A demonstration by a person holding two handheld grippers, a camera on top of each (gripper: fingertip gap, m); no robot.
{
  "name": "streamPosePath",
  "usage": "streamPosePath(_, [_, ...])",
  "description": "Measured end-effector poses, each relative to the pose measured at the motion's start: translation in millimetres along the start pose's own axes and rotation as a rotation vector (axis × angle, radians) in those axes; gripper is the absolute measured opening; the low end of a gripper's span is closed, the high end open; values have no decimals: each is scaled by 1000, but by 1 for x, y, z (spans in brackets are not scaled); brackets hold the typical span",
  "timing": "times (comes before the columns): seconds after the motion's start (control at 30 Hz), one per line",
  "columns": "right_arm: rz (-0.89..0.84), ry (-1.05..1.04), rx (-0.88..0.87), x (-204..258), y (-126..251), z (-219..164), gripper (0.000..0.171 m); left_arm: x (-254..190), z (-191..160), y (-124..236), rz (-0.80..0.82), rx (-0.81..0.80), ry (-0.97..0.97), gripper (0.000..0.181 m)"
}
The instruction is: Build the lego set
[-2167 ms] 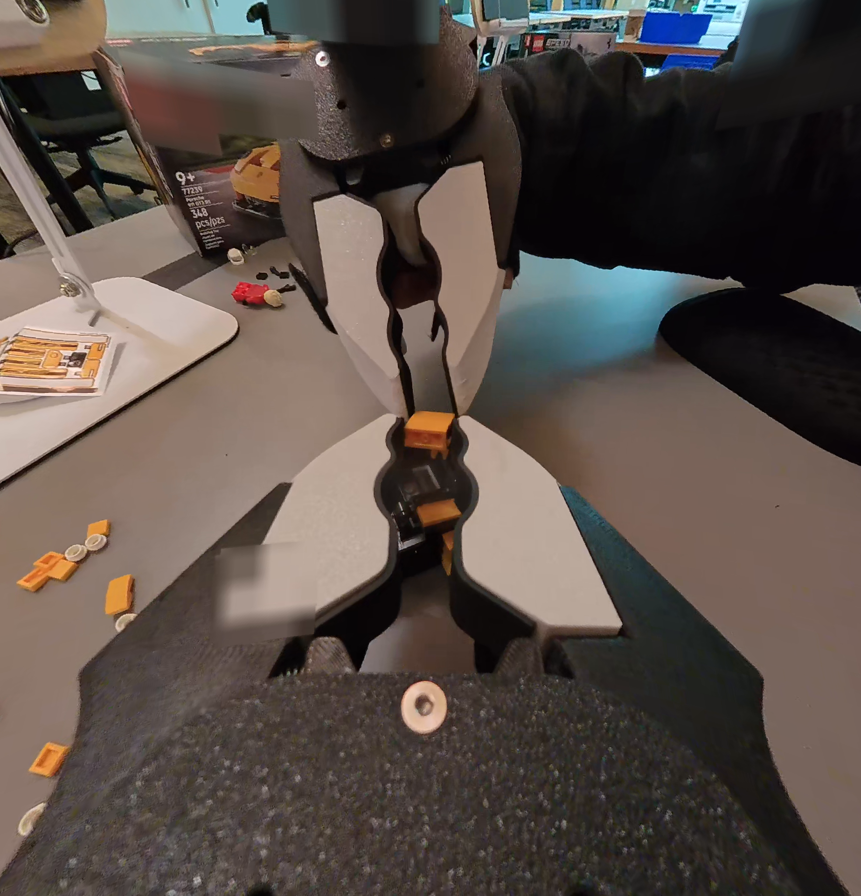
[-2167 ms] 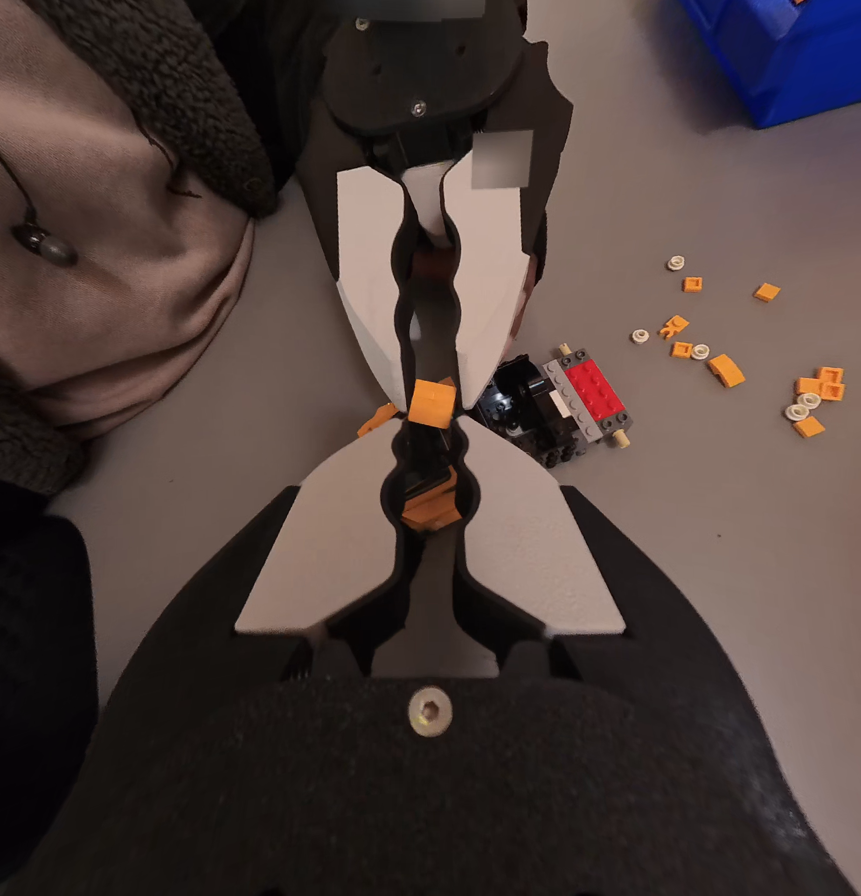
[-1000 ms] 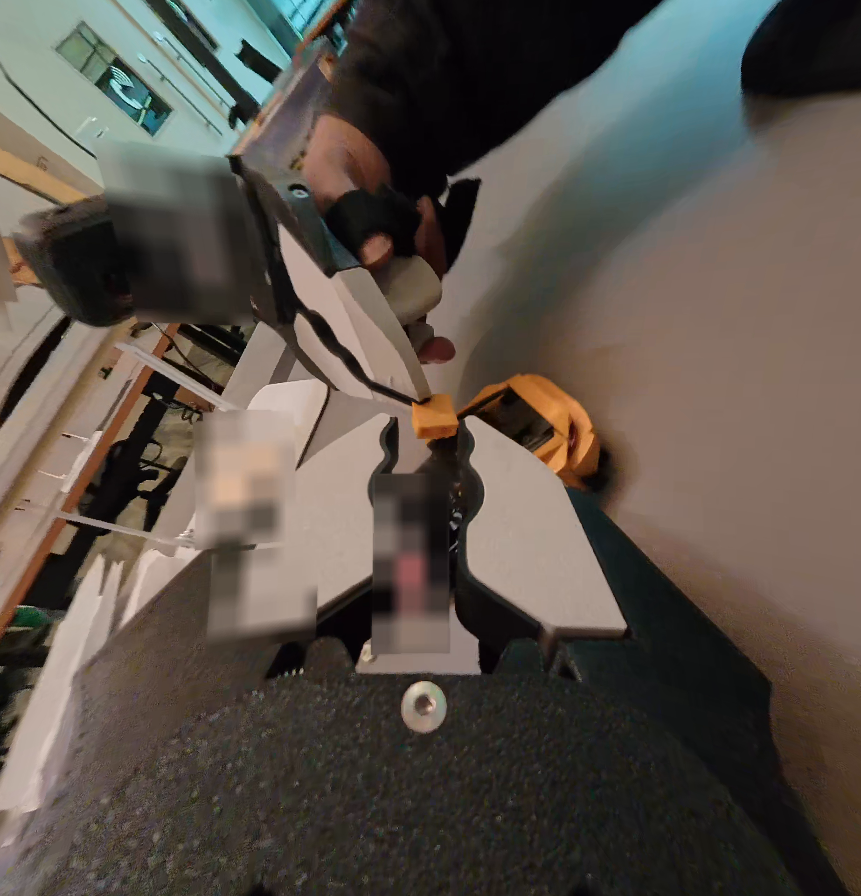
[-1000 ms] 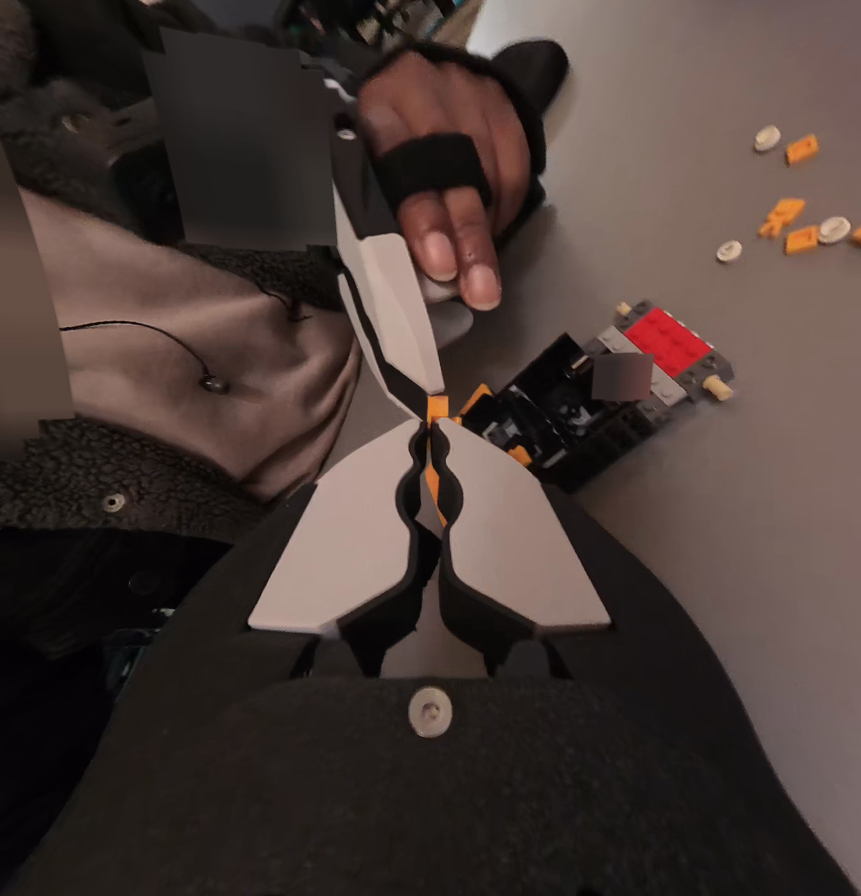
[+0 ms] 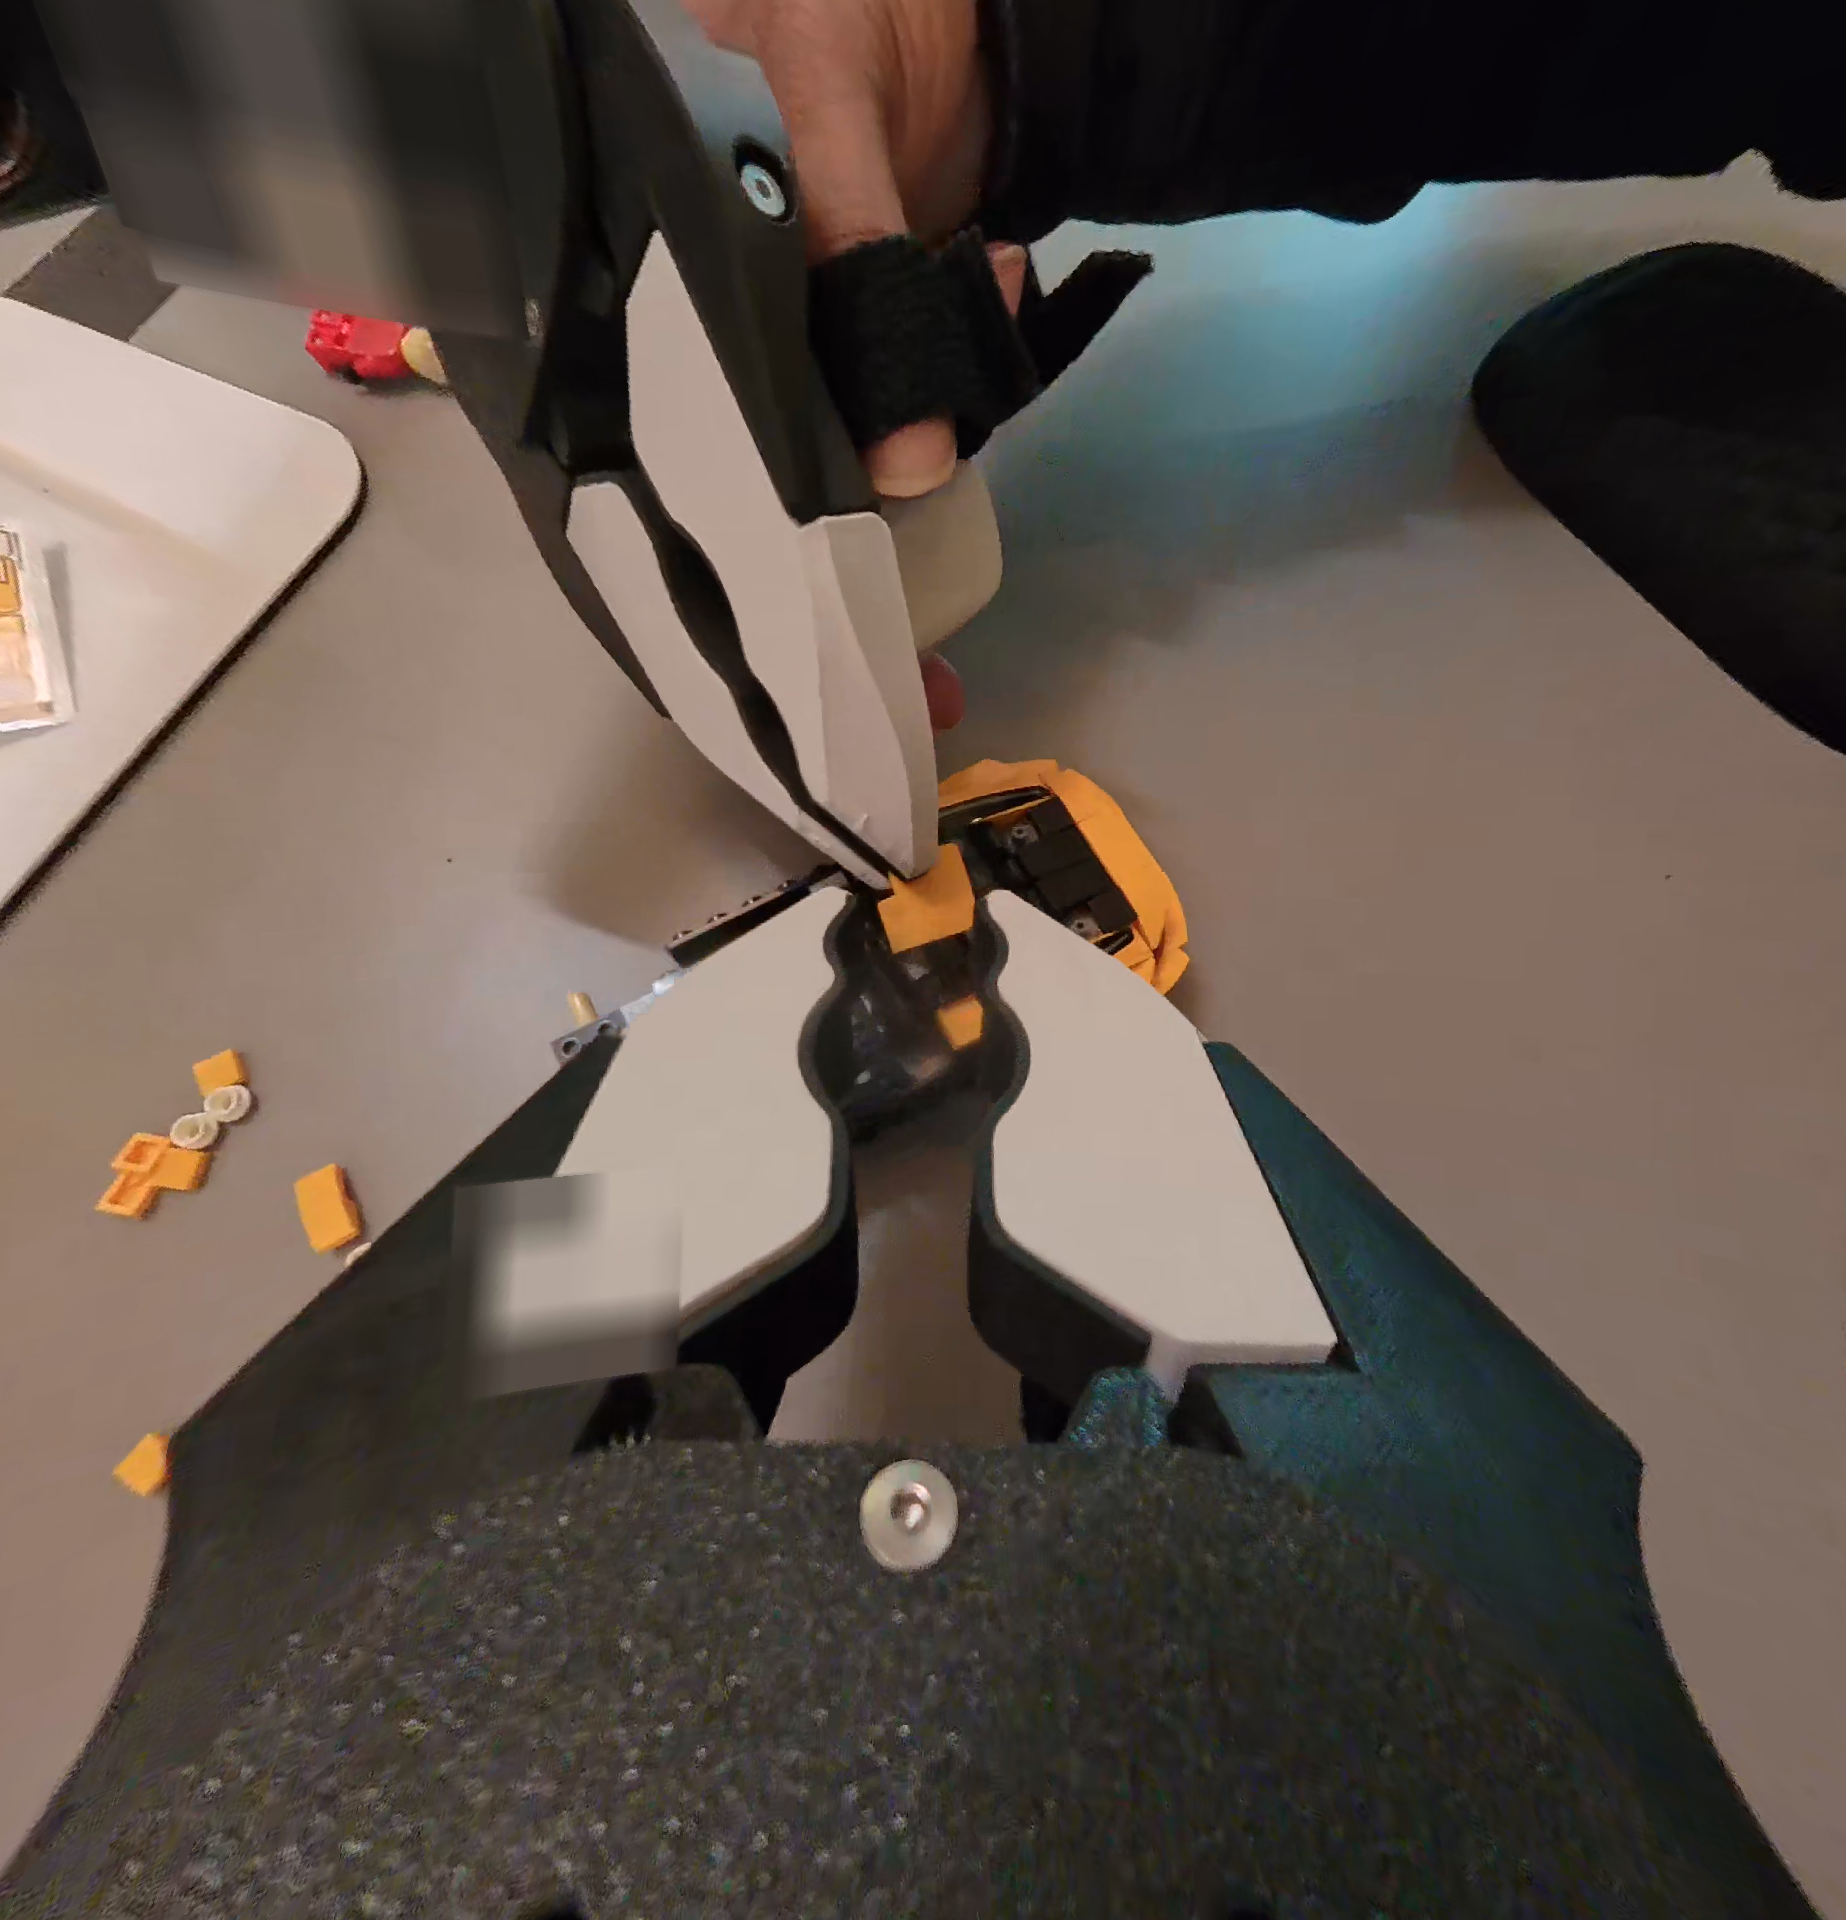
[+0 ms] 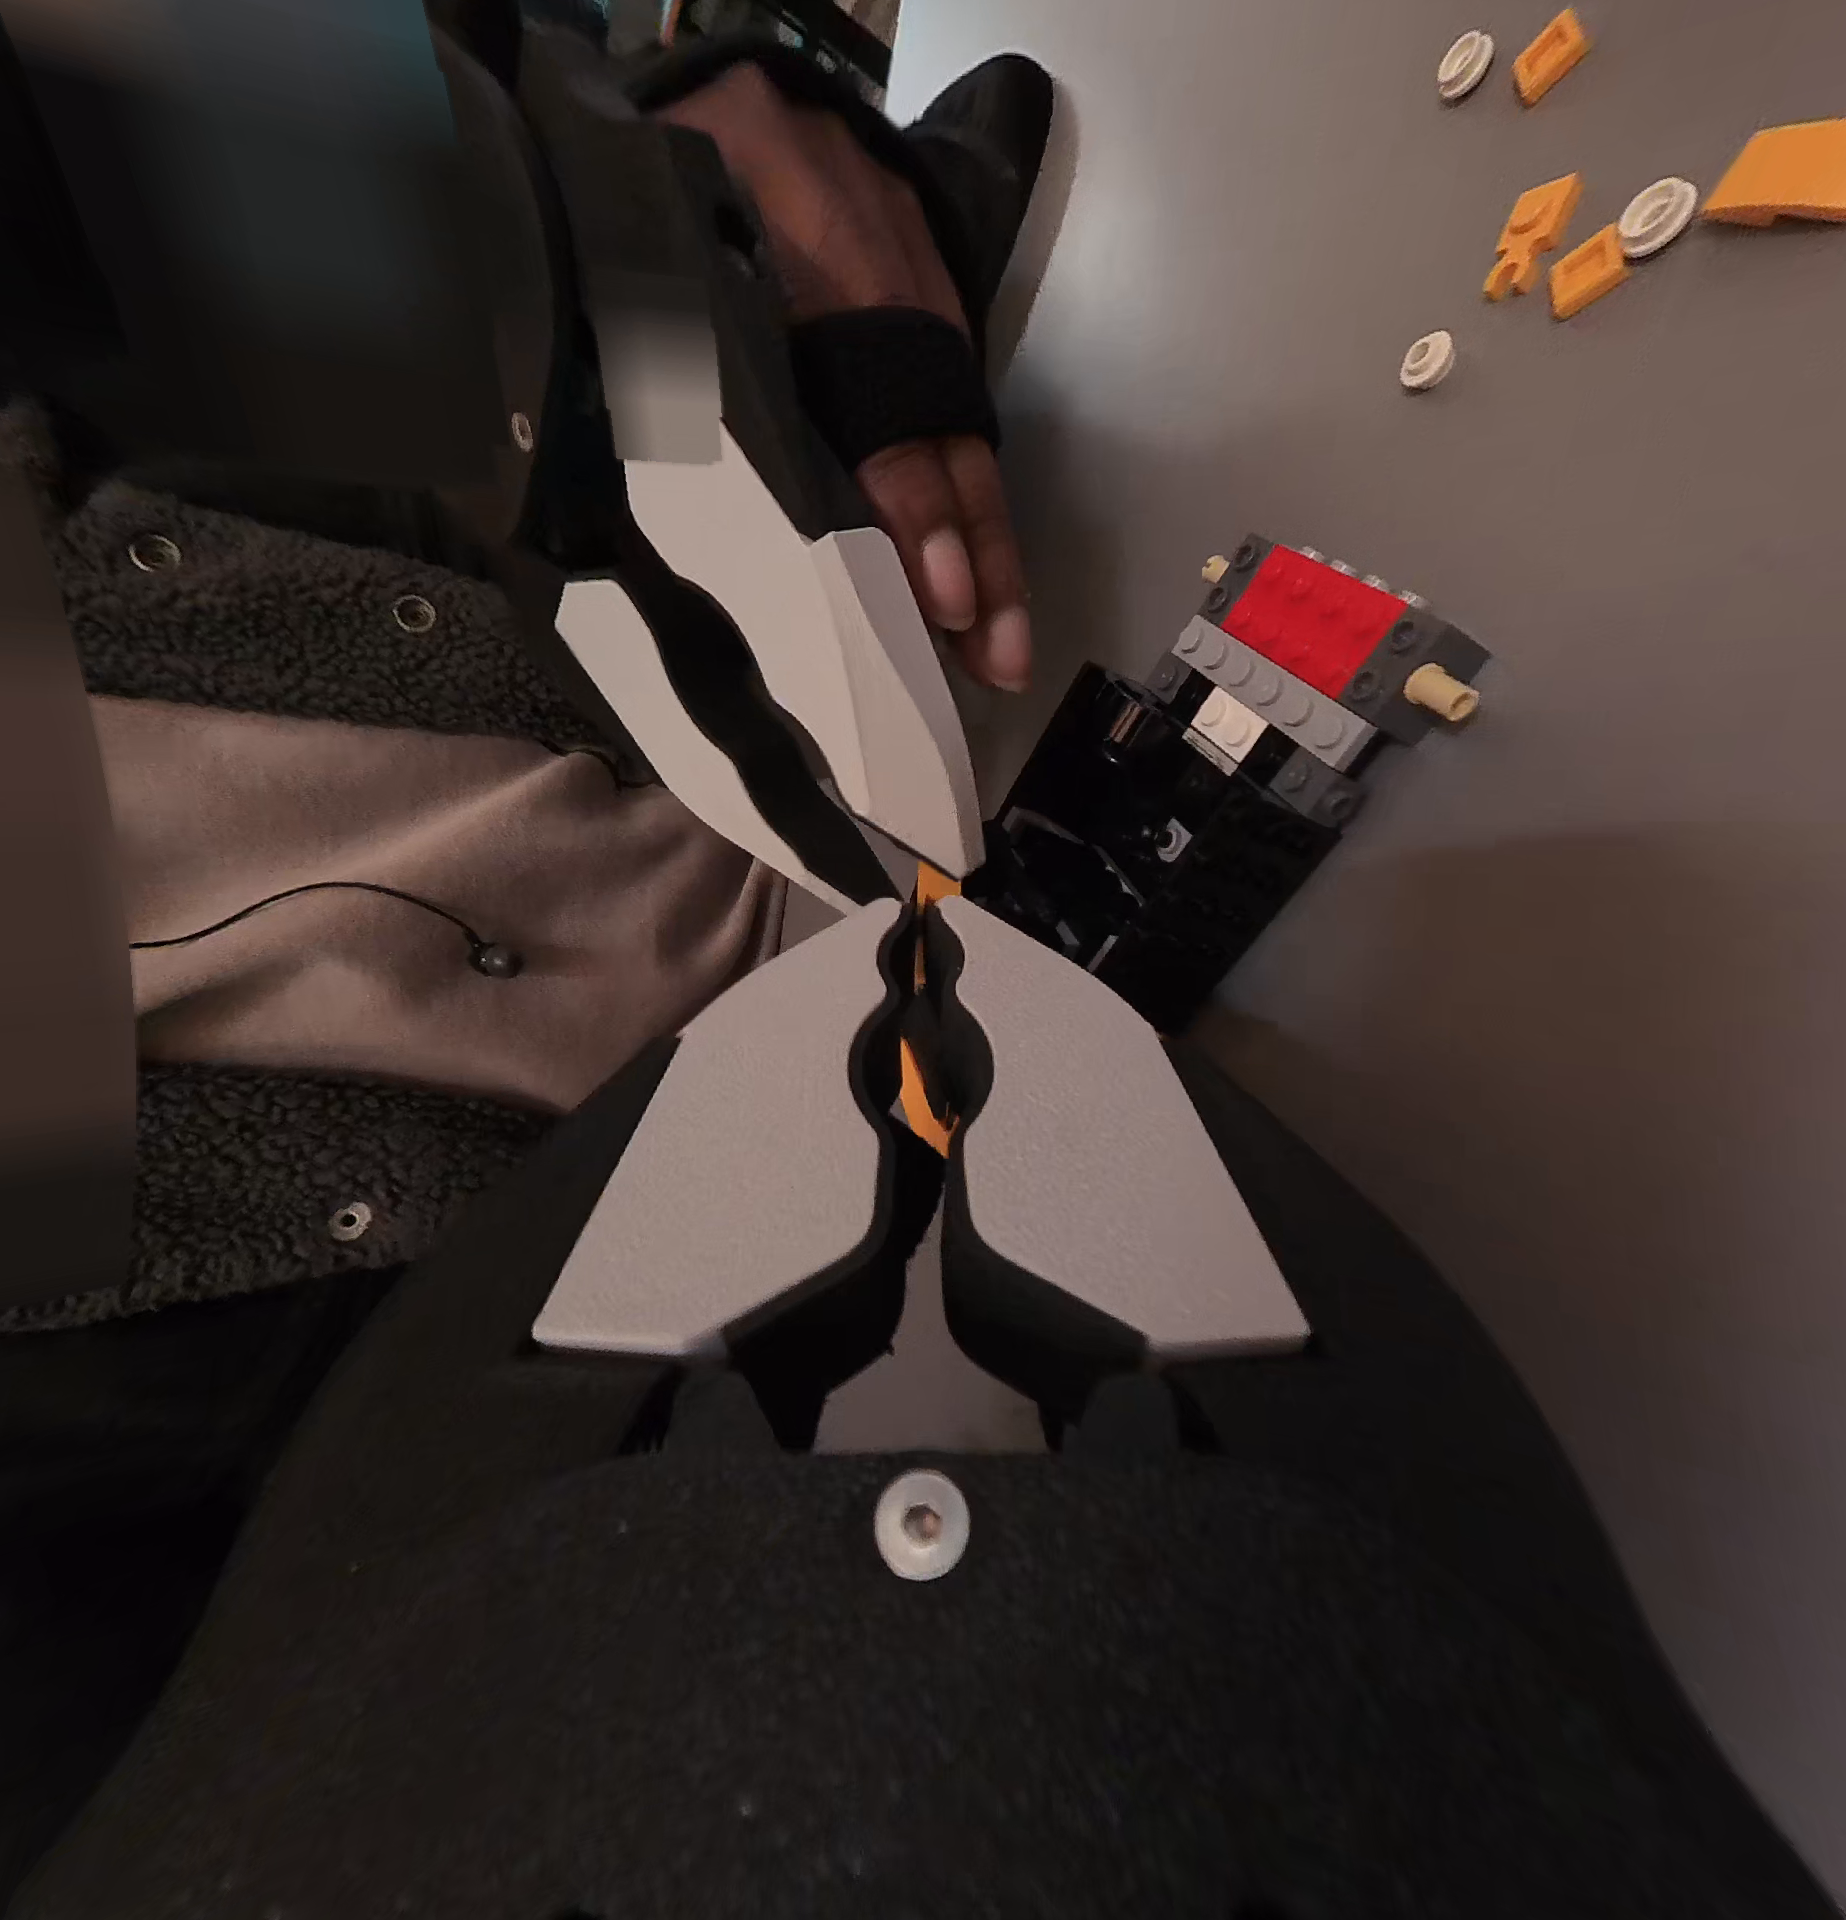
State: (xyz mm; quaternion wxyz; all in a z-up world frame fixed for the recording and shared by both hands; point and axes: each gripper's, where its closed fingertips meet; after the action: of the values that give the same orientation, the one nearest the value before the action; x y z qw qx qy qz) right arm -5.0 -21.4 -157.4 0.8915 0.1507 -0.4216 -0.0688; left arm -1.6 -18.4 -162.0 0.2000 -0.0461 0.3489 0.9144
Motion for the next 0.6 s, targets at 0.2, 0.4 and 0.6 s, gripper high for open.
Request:
streamPosePath(0.2, [5, -43, -60, -1, 0, 3, 1, 2, -3, -4, 92, 72, -37, 19])
streamPosePath(0.4, [4, -52, -85, -1, -1, 3, 1, 3, -4, -5, 150, 120, -54, 19])
streamPosePath(0.6, [-23, 18, -122, 5, 4, 4, 7, -1, 0, -2, 40, 98, 83, 18])
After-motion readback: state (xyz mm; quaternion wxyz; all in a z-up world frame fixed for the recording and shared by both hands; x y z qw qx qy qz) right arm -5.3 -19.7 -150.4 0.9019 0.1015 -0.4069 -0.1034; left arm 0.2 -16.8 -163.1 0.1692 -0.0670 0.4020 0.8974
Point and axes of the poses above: each gripper's, where its closed fingertips meet, y back along the fingers, z out of its top, x = y × z across the jaws, and after that the axes turned 14 degrees about y, right-handed
